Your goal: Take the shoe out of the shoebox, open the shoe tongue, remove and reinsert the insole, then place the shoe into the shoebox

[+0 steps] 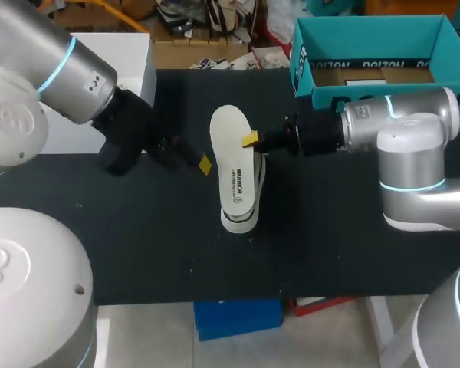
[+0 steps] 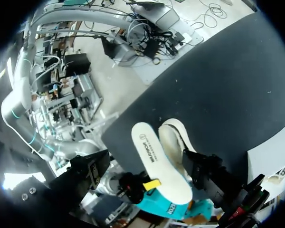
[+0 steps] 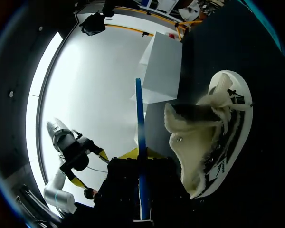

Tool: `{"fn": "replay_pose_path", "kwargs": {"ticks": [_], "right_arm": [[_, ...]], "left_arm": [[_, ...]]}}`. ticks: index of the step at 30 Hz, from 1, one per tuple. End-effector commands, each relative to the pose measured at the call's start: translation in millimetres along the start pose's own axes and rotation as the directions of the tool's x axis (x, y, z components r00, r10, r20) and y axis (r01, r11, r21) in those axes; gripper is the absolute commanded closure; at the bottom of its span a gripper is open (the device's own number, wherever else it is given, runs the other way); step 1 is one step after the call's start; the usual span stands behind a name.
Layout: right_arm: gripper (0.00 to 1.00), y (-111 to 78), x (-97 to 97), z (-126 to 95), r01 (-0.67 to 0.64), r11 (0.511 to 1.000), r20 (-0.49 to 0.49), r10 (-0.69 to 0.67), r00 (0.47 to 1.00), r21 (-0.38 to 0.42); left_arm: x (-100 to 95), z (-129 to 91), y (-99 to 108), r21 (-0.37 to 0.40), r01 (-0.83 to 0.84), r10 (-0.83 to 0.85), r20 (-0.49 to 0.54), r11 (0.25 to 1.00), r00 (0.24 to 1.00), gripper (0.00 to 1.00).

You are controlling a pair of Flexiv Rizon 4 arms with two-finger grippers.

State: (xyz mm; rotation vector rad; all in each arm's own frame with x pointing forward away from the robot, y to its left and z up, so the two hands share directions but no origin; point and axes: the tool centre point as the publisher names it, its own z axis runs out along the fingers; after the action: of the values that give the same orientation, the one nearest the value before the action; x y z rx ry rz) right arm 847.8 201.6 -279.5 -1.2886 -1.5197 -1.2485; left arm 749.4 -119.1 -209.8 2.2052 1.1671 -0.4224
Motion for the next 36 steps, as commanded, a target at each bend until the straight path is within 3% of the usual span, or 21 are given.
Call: {"fn": "replay_pose_path", "kwargs": {"ticks": [1, 4, 6, 9, 13, 20, 29, 36], "right_arm": [[1.0, 0.0, 0.1, 0.2, 0.0, 1.0, 0.001, 0.0, 1.0, 0.0], [1.0, 0.0, 0.1, 0.2, 0.0, 1.0, 0.001, 0.0, 1.0, 0.0], [1.0, 0.0, 0.1, 0.2, 0.0, 1.0, 0.001, 0.0, 1.0, 0.0], [1.0, 0.0, 0.1, 0.2, 0.0, 1.0, 0.001, 0.0, 1.0, 0.0], [1.0, 0.0, 0.1, 0.2, 0.0, 1.0, 0.001, 0.0, 1.0, 0.0], [1.0, 0.0, 0.1, 0.2, 0.0, 1.0, 0.001, 0.0, 1.0, 0.0], [1.0, 0.0, 0.1, 0.2, 0.0, 1.0, 0.001, 0.0, 1.0, 0.0], [1.0, 0.0, 0.1, 0.2, 0.0, 1.0, 0.001, 0.0, 1.0, 0.0]], "left_arm": [[-4.6, -2.1, 5.0, 0.043, -0.005, 0.019, -0.323, 0.999, 0.946, 0.0], [-4.6, -2.1, 5.0, 0.043, -0.005, 0.019, -0.323, 0.999, 0.946, 0.0], [-4.7, 7.4, 10.3, 0.101, 0.126, -0.081, -0.368, 0.987, 0.926, 0.0], [-1.1, 16.0, 15.9, 0.102, 0.279, -0.206, -0.448, 0.955, 0.87, 0.0], [1.4, 22.0, 18.9, 0.076, 0.373, -0.299, -0.461, 0.925, 0.836, 0.0], [-2.0, 28.7, 20.1, 0.009, 0.479, -0.389, -0.57, 0.878, 0.723, 0.0], [-12.3, 31.0, 15.2, -0.078, 0.524, -0.45, -0.628, 0.848, 0.634, 0.0], [-13.9, 35.4, 12.4, -0.098, 0.54, -0.477, -0.617, 0.836, 0.626, 0.0]]}}
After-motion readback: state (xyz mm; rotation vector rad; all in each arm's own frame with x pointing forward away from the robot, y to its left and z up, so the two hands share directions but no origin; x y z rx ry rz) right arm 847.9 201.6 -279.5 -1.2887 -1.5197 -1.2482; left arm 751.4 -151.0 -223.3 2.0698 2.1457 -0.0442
